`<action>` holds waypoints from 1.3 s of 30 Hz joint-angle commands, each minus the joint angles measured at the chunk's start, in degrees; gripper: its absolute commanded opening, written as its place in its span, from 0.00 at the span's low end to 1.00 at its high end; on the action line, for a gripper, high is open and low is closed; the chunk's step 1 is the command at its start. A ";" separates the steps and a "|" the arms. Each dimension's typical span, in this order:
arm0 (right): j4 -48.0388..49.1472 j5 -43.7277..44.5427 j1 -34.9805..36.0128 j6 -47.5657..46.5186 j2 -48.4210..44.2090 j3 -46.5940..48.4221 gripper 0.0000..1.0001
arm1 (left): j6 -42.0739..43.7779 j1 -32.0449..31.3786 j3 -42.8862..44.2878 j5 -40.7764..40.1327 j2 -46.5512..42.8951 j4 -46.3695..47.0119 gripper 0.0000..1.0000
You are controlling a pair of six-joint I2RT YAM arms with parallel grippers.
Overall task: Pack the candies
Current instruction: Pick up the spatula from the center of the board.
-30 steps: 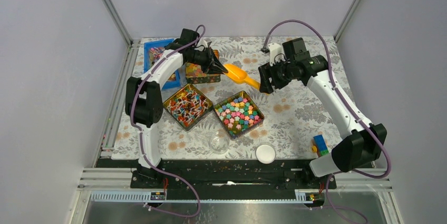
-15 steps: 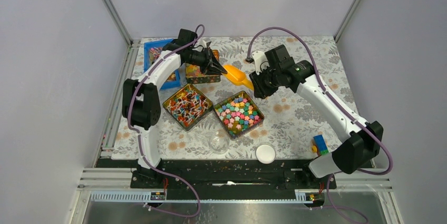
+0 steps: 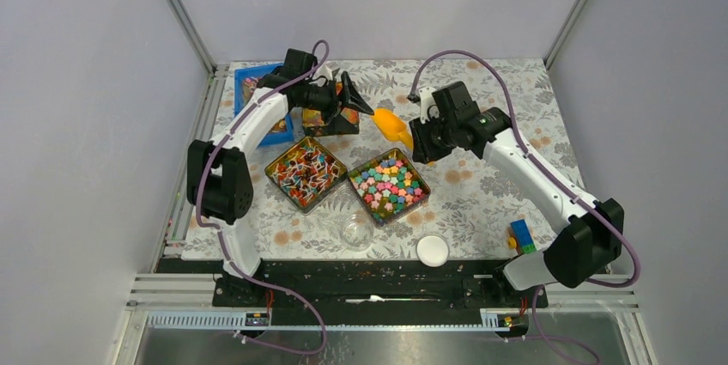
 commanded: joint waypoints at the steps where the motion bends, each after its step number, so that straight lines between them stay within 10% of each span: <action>1: 6.20 -2.41 -0.11 7.06 -3.57 -0.63 0.00 | -0.76 -2.02 -2.58 -3.79 -5.56 2.93 0.78; 21: 4.10 -0.53 -0.12 8.72 -9.33 1.39 0.00 | -8.69 -8.06 -10.16 -8.74 -6.69 12.82 0.50; 39: 1.63 -0.33 -0.12 7.27 -9.06 0.87 0.00 | -15.46 -8.60 -14.31 -10.39 -13.52 34.82 0.63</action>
